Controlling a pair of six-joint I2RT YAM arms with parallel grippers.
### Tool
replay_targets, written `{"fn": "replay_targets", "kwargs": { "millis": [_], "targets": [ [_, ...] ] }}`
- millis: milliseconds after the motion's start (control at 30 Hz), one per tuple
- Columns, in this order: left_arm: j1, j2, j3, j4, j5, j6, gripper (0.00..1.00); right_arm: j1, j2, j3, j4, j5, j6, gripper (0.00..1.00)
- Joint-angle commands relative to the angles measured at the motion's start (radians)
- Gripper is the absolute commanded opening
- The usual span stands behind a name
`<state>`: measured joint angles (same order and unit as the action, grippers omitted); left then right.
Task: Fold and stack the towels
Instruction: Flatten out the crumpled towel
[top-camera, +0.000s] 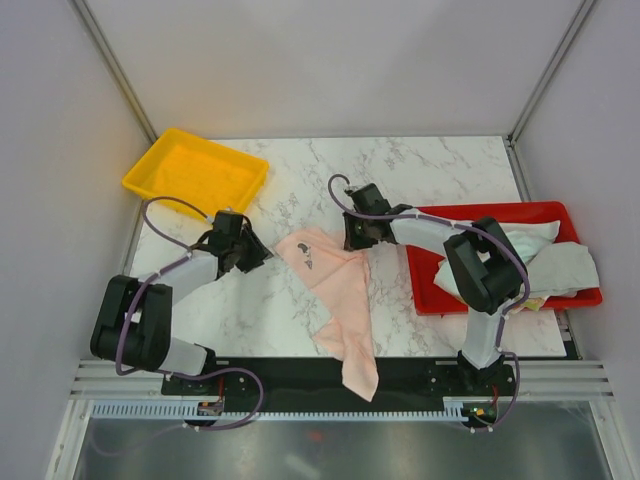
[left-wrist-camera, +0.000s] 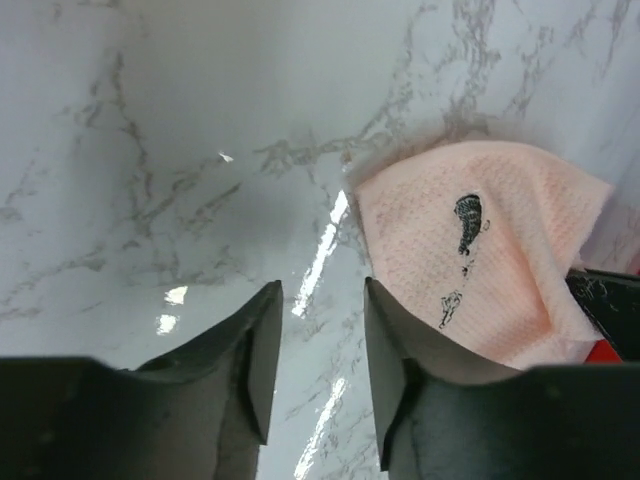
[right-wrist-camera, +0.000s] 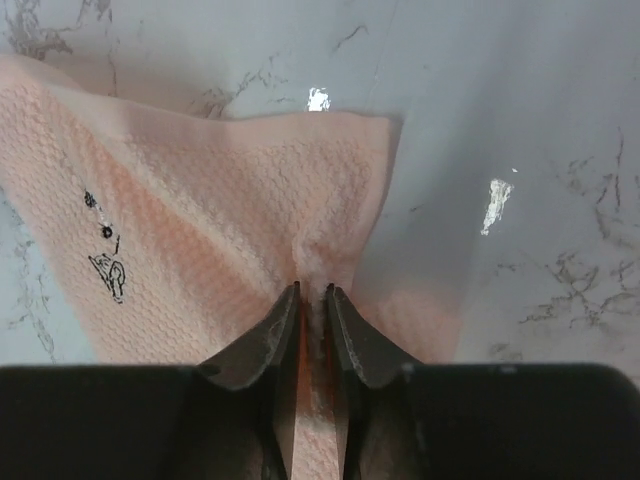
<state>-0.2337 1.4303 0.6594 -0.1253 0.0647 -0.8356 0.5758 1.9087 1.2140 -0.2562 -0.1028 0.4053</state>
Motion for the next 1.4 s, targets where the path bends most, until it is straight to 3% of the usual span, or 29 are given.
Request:
{"fn": "replay_targets", "kwargs": {
  "millis": [0, 33, 100, 233, 500, 800, 1200, 1267, 1333, 1367],
  "targets": [
    [-0.010, -0.038, 0.023, 0.018, 0.043, 0.070, 0.49, -0.002, -0.068, -0.028, 0.032, 0.035, 0.021, 0.25],
    [-0.010, -0.033, 0.026, 0.018, 0.041, 0.073, 0.57, -0.005, -0.069, -0.002, 0.023, 0.038, 0.012, 0.32],
    [-0.010, -0.018, 0.034, 0.032, 0.046, 0.081, 0.62, -0.017, -0.062, 0.031, 0.000, 0.041, -0.009, 0.38],
    [-0.009, 0.086, 0.087, 0.055, 0.052, 0.095, 0.64, -0.047, -0.021, 0.125, -0.003, 0.041, -0.051, 0.47],
    [-0.010, 0.222, 0.147, 0.084, 0.110, 0.090, 0.61, -0.060, 0.096, 0.213, -0.003, -0.028, -0.114, 0.49],
    [-0.016, 0.271, 0.164, 0.067, 0.087, 0.073, 0.55, -0.068, 0.177, 0.320, 0.018, 0.069, -0.226, 0.53],
    [-0.041, 0.292, 0.187, 0.030, 0.040, 0.056, 0.32, -0.097, 0.254, 0.398, 0.051, 0.092, -0.217, 0.59],
    [-0.042, 0.295, 0.198, -0.008, 0.003, 0.050, 0.34, -0.100, 0.269, 0.406, 0.058, 0.081, -0.224, 0.60],
    [-0.053, 0.288, 0.207, -0.037, -0.038, 0.052, 0.46, -0.103, 0.286, 0.427, 0.057, 0.074, -0.229, 0.61],
    [-0.056, 0.283, 0.206, -0.036, -0.055, 0.052, 0.48, -0.105, 0.305, 0.436, 0.054, 0.068, -0.232, 0.61]
  ]
}}
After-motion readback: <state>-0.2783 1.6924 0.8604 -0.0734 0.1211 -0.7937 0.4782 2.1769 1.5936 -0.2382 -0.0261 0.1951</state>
